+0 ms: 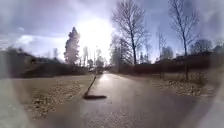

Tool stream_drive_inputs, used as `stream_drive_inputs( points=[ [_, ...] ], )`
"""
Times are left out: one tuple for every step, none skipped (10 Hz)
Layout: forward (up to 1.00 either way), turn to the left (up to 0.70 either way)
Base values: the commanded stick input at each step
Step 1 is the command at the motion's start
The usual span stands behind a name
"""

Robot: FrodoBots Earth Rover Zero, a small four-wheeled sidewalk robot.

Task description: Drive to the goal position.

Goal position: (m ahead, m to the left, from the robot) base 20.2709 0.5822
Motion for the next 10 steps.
stream_drive_inputs(
  points=[
    [1.00, 0.04],
    [1.00, 0.04],
    [1.00, 0.04],
    [1.00, 0.04],
    [1.00, 0.04],
    [1.00, 0.04],
    [1.00, 0.04],
    [1.00, 0.04],
    [1.00, 0.04],
    [1.00, 0.04]
  ],
)
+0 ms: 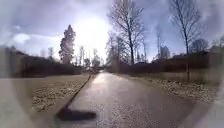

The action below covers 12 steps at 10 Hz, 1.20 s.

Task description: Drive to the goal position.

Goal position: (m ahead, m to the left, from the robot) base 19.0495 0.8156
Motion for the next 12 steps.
stream_drive_inputs(
  points=[
    [1.00, 0.04],
    [1.00, 0.05],
    [1.00, 0.06],
    [1.00, 0.07],
    [1.00, 0.07],
    [1.00, 0.07],
    [1.00, 0.07],
    [1.00, 0.08],
    [1.00, 0.08],
    [1.00, 0.08],
    [1.00, 0.08],
    [1.00, 0.09]
  ],
)
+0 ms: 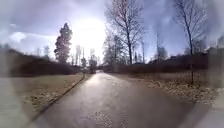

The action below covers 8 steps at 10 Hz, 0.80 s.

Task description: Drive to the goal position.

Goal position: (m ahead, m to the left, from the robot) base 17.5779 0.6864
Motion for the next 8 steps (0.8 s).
stream_drive_inputs(
  points=[
    [1.00, 0.10],
    [1.00, 0.10],
    [1.00, 0.11],
    [1.00, 0.11],
    [1.00, 0.11],
    [1.00, 0.11],
    [1.00, 0.11],
    [1.00, 0.12]
  ],
)
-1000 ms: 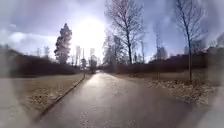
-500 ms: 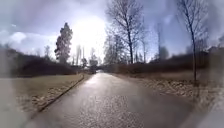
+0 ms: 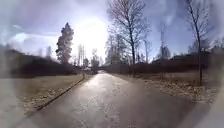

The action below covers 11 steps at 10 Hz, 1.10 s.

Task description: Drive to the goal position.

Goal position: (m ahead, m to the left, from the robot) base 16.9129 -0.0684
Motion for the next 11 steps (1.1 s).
stream_drive_inputs(
  points=[
    [1.00, 0.12],
    [1.00, 0.12],
    [1.00, 0.12],
    [1.00, 0.12],
    [1.00, 0.12],
    [1.00, 0.12],
    [1.00, 0.12],
    [1.00, 0.10],
    [1.00, 0.09],
    [1.00, 0.08],
    [1.00, 0.08]
  ],
)
